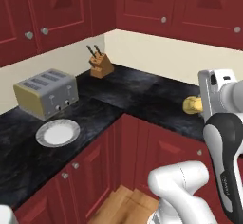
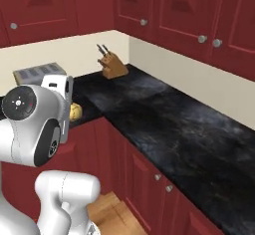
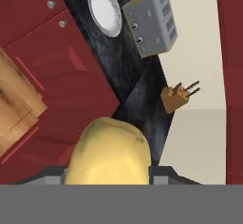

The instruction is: Pick potato from the fridge and place it on the plate on the counter.

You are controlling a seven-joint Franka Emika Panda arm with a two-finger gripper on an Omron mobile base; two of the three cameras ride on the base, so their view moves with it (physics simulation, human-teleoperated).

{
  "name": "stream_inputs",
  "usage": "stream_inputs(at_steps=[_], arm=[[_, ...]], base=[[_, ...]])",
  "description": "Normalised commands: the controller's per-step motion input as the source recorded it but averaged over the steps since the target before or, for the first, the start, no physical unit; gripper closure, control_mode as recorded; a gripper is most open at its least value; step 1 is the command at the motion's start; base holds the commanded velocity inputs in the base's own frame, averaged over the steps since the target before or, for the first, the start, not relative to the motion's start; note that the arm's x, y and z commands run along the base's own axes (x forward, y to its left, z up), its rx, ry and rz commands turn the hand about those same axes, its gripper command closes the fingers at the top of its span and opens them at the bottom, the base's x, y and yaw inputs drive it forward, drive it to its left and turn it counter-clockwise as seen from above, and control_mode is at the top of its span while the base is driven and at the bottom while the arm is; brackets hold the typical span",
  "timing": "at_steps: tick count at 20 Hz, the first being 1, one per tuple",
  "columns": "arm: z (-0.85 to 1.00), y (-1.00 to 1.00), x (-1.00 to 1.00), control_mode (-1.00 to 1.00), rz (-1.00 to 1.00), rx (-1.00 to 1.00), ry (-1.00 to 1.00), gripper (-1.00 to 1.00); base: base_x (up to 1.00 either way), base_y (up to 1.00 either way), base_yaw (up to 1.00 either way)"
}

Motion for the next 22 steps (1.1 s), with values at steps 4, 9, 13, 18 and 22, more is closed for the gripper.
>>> stream_inputs(at_steps=[4, 9, 13, 18, 22], arm=[[0.00, 0.00, 0.00, 1.00, 0.00, 0.00, 0.00, 1.00], [0.00, 0.00, 0.00, 1.00, 0.00, 0.00, 0.00, 1.00], [0.00, 0.00, 0.00, 1.00, 0.00, 0.00, 0.00, 1.00], [0.00, 0.00, 0.00, 1.00, 0.00, 0.00, 0.00, 1.00], [0.00, 0.00, 0.00, 1.00, 0.00, 0.00, 0.00, 1.00]], base=[[0.49, 0.00, 0.33], [0.47, 0.00, 0.30], [0.48, 0.00, 0.29], [0.48, 0.00, 0.29], [0.49, 0.00, 0.29]])
